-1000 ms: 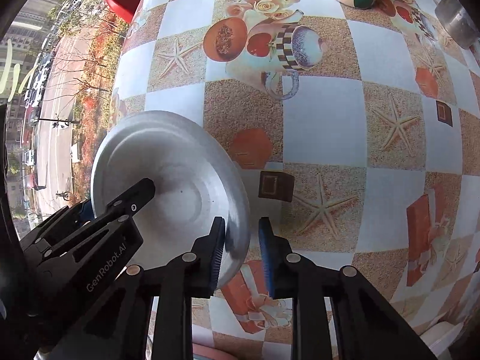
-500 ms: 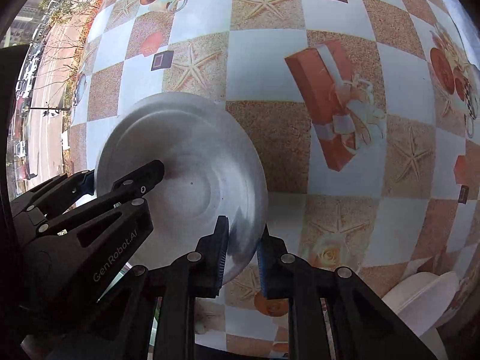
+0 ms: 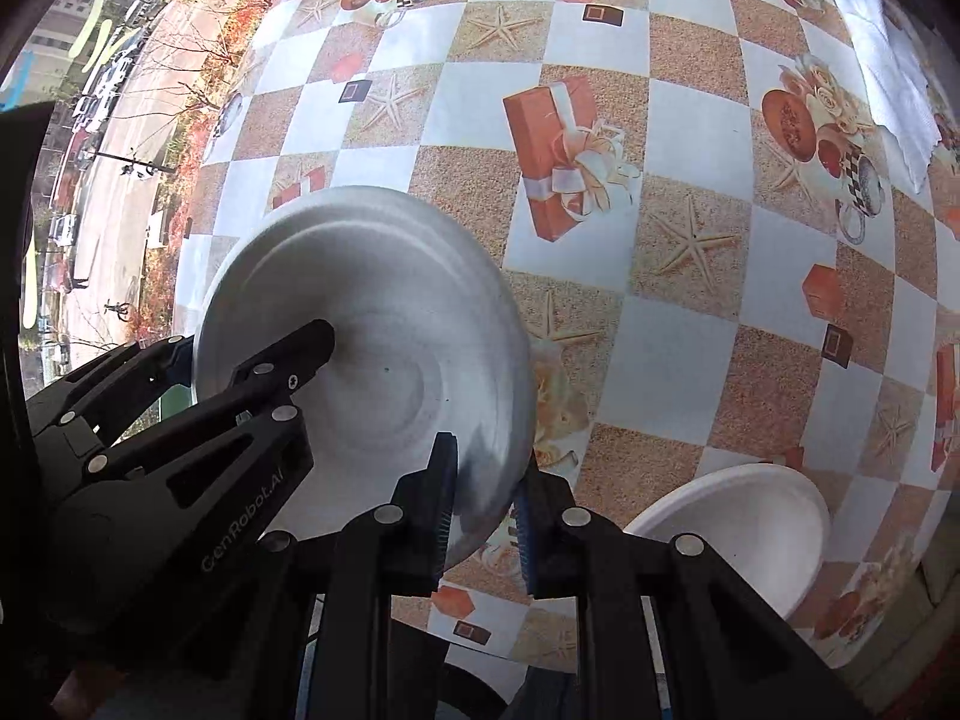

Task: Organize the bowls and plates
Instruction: 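Lift the white bowl with both grippers and carry it, then lower the white bowl onto the table and open both grippers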

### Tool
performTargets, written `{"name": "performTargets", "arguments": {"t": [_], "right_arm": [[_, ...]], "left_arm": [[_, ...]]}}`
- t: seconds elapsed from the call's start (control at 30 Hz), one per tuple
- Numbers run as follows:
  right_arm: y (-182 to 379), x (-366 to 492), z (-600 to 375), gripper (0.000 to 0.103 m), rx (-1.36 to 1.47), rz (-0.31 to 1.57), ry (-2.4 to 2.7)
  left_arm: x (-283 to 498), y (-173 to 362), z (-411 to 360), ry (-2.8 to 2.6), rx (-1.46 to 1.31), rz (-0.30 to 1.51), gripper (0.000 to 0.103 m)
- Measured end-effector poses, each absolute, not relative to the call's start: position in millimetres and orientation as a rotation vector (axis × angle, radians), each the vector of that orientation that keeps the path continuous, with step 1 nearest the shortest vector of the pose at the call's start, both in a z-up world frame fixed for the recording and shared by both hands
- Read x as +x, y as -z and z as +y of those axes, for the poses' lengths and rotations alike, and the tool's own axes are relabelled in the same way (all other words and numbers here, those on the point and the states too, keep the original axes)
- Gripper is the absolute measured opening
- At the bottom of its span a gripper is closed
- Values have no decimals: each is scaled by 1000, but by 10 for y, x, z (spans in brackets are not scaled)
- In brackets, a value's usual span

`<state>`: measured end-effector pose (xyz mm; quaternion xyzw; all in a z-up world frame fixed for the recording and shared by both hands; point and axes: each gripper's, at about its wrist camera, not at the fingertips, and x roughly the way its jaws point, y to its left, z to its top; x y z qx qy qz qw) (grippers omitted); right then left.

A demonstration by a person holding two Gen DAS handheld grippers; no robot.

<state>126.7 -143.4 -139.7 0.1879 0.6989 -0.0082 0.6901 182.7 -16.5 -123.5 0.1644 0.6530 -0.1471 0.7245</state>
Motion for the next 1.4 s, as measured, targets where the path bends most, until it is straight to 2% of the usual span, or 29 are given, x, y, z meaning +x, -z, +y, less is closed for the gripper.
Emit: {"name": "performTargets", "arguments": {"t": [0.23,0.5,1.1,1.2,1.27,1.33,1.4], "right_arm": [[1106,908,-1702,19,386,1519,-31],[929,330,-1943,19,422,1496,17],[1153,-427,-2510,19,537,1561,210],[1222,-436,-2541,19,526,1581,212],[1255,-429,-2555,19,526,1588,201],[1262,-416,-2560,20,510,1594,202],[1258,-410,-2565,20,485,1602,204]], "left_arm": [[1131,932,-548,333,347,1401,37],[715,759,-980,456,428,1397,37],[260,1288,-1581,629,560,1518,38],[261,1312,-1587,628,535,1533,46],[251,1296,-1580,621,540,1523,60],[250,1264,-1559,595,560,1499,70],[268,1240,-1519,566,573,1488,73]]}}
